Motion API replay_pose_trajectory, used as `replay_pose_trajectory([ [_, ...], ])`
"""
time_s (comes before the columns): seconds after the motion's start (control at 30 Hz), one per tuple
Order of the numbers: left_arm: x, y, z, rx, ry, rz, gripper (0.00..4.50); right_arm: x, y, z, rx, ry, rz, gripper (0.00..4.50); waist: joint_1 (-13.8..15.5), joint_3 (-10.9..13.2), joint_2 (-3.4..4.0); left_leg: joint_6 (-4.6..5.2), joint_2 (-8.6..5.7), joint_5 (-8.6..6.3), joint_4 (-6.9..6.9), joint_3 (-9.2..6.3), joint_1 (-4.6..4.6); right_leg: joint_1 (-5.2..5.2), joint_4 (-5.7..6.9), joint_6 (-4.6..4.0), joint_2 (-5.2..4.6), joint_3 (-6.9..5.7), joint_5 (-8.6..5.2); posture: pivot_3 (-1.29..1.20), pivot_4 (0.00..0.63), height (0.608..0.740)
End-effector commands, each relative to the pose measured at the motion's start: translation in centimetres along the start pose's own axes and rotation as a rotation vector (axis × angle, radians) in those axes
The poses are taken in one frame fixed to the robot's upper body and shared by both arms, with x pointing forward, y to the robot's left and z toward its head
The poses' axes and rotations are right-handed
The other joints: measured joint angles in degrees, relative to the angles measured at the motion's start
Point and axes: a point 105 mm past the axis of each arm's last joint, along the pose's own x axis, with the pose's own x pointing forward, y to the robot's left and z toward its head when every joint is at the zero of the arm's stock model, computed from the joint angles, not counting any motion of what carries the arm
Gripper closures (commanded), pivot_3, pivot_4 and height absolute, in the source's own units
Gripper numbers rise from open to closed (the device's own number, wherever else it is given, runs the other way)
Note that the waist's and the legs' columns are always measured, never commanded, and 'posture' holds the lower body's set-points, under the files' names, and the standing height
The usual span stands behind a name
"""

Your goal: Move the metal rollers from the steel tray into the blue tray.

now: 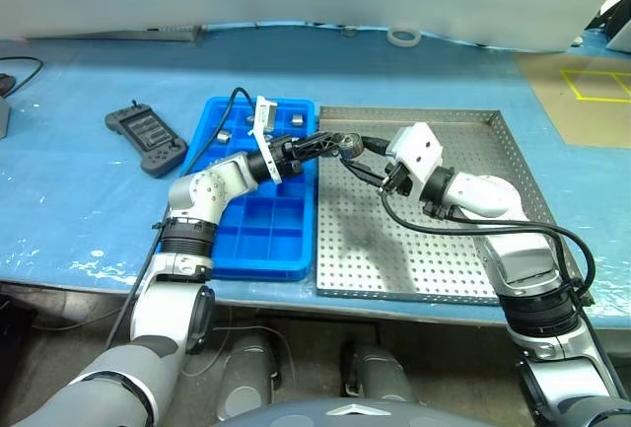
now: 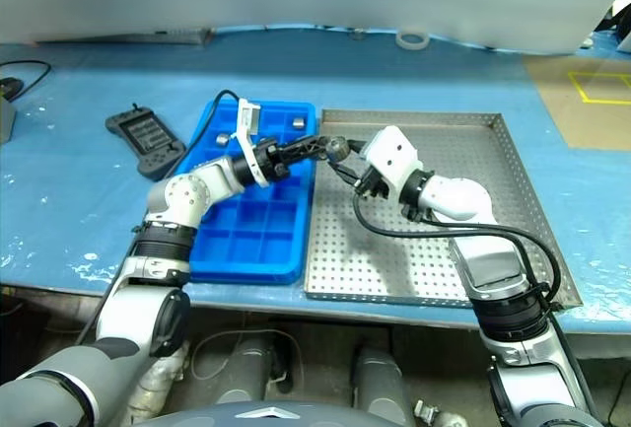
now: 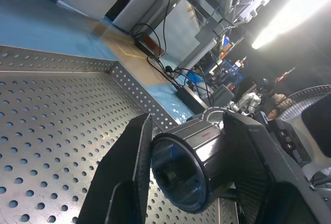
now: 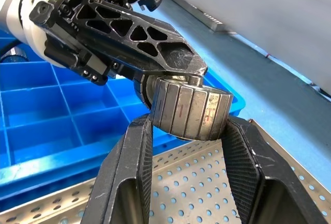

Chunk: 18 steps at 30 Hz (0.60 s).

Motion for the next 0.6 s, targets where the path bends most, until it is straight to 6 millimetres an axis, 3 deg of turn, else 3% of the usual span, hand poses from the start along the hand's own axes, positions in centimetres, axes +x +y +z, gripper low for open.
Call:
replay_pose_trajectory([
  [0.03,0.0,-0.3,1.3,0.044,-0.016,-0.003,2.73,-0.1,-0.9,2.5,-0.061,-0.09,-0.034,2.9,0.0,0.0,0.0,0.0,0.0,0.0,0.0,0.0,0.0,0.0,0.0,0.0,0.0,0.0,0.0,-0.16,0.15,0.74],
  [0.23,-1.0,0.7,2.9,0.081,-0.047,0.06,2.73,-0.3,-1.2,2.2,-0.048,-0.078,-0.048,2.9,0.0,0.0,0.0,0.01,0.0,-0.01,0.03,0.0,-0.01,0.01,0.0,0.0,0.0,0.0,0.0,-0.16,0.15,0.74],
  [0.6,-8.3,1.8,8.1,0.271,-0.009,0.231,2.73,-0.8,-1.0,1.0,-0.014,-0.041,-0.052,2.9,-1.0,0.0,-0.01,-0.06,0.01,0.03,-0.08,-0.01,-0.09,-0.15,0.0,0.0,0.02,0.0,0.0,-0.15,0.15,0.74],
])
